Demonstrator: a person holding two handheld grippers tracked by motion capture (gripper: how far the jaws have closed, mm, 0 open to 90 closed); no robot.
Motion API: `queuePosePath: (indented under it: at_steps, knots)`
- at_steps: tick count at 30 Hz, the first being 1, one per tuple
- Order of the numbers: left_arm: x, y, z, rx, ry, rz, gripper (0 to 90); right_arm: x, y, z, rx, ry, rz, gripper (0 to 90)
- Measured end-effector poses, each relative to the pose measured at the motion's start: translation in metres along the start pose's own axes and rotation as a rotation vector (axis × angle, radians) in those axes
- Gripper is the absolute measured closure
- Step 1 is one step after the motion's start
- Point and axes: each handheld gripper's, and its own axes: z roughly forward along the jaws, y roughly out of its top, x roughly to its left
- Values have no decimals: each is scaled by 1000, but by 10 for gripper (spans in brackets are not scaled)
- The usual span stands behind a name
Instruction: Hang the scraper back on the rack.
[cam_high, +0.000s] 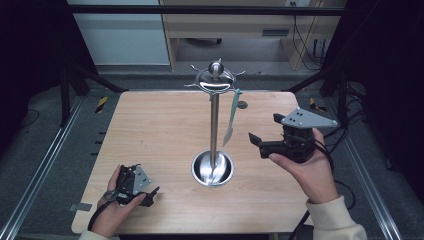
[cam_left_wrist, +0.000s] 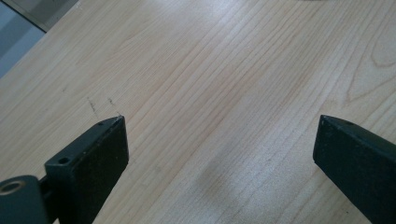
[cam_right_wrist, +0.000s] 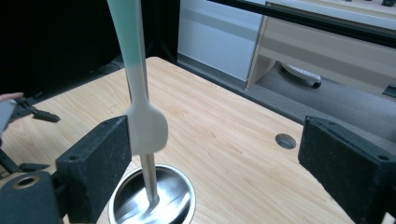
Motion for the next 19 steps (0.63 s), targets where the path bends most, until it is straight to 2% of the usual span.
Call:
queuePosePath:
  at_steps: [6, 13, 19]
  knots:
    - [1, 0, 0, 2, 1, 2, 31, 2, -25, 7, -8, -8, -25, 97]
    - [2, 0, 0, -1, 5, -2, 31, 3, -56, 18, -2, 9, -18, 85]
    - [6, -2, 0, 3, 14, -13, 31, 1, -91, 42, 93, -11, -22, 85]
